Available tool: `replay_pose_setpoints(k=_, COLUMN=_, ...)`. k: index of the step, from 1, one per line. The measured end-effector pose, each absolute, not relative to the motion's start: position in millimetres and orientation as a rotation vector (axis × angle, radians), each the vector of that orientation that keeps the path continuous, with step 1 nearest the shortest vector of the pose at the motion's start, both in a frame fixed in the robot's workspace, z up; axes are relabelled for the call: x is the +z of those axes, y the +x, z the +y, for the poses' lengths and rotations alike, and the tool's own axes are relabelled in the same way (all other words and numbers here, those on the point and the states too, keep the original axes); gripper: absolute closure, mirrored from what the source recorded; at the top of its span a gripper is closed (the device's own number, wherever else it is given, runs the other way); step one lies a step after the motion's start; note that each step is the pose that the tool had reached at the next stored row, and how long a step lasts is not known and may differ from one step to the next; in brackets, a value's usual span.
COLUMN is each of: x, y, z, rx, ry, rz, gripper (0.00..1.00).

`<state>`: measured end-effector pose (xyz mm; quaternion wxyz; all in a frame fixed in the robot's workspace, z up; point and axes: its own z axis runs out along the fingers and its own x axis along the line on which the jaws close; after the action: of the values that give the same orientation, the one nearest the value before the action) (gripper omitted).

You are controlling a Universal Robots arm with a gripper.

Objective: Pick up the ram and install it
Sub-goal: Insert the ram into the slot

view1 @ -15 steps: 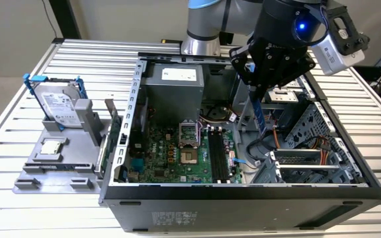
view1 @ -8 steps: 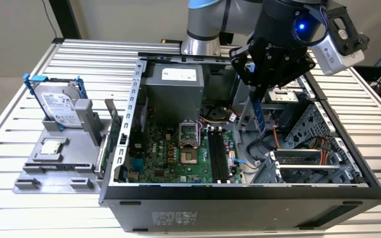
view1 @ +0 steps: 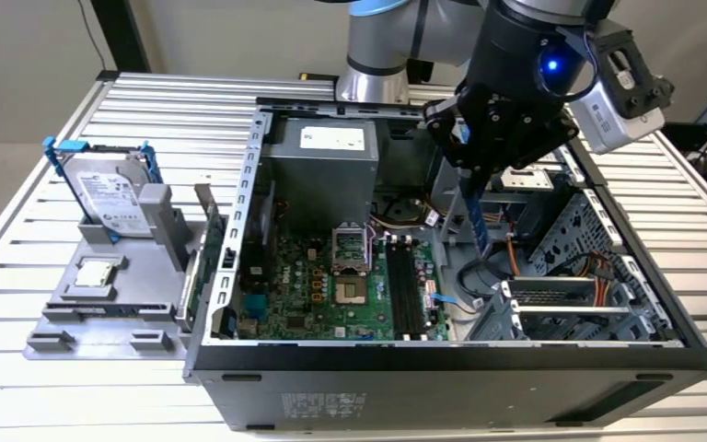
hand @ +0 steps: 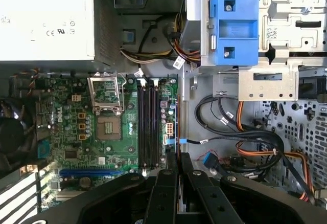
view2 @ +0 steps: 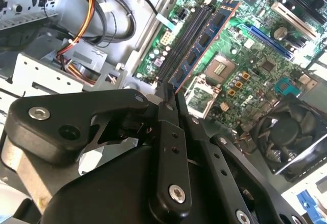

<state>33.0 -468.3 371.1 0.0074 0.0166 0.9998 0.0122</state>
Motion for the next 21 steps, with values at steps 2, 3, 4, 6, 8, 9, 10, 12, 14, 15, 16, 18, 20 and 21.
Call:
replay_pose_setpoints(k=2, x=368, y=33, z=-468, rx=0.036, ry=0.052, rz=3.126, gripper=1.0)
replay_pose_setpoints(k=3, x=367, y=33, z=-468, rx=0.035, ry=0.052, rz=3.126, gripper=1.0)
replay_pose_setpoints(k=4, x=365, y=33, z=-468, rx=0.035, ry=0.052, rz=3.126, gripper=1.0)
replay_pose_setpoints(k=6, x=362, y=33, z=-468, rx=0.034, ry=0.052, rz=3.126, gripper=1.0)
replay_pose_setpoints(k=8, x=358, y=33, z=-468, rx=0.033, ry=0.052, rz=3.126, gripper=1.0)
replay_pose_setpoints(k=9, x=356, y=33, z=-468, rx=0.033, ry=0.052, rz=3.126, gripper=1.0)
replay_pose_setpoints(k=10, x=355, y=33, z=-468, rx=0.033, ry=0.052, rz=3.126, gripper=1.0)
replay_pose_setpoints(k=12, x=351, y=33, z=-468, rx=0.033, ry=0.052, rz=3.126, gripper=1.0)
replay_pose_setpoints(k=14, x=347, y=33, z=-468, rx=0.032, ry=0.052, rz=3.126, gripper=1.0)
replay_pose_setpoints(k=15, x=345, y=33, z=-468, rx=0.032, ry=0.052, rz=3.126, gripper=1.0)
replay_pose_setpoints(k=16, x=344, y=33, z=-468, rx=0.031, ry=0.052, rz=3.126, gripper=1.0)
replay_pose_setpoints(k=18, x=340, y=33, z=-468, rx=0.031, ry=0.052, rz=3.126, gripper=1.0)
replay_pose_setpoints(k=20, x=336, y=33, z=-468, rx=0.031, ry=0.052, rz=3.126, gripper=1.0)
replay_pose_setpoints(k=21, x=334, y=33, z=-468, rx=0.031, ry=0.052, rz=3.126, gripper=1.0)
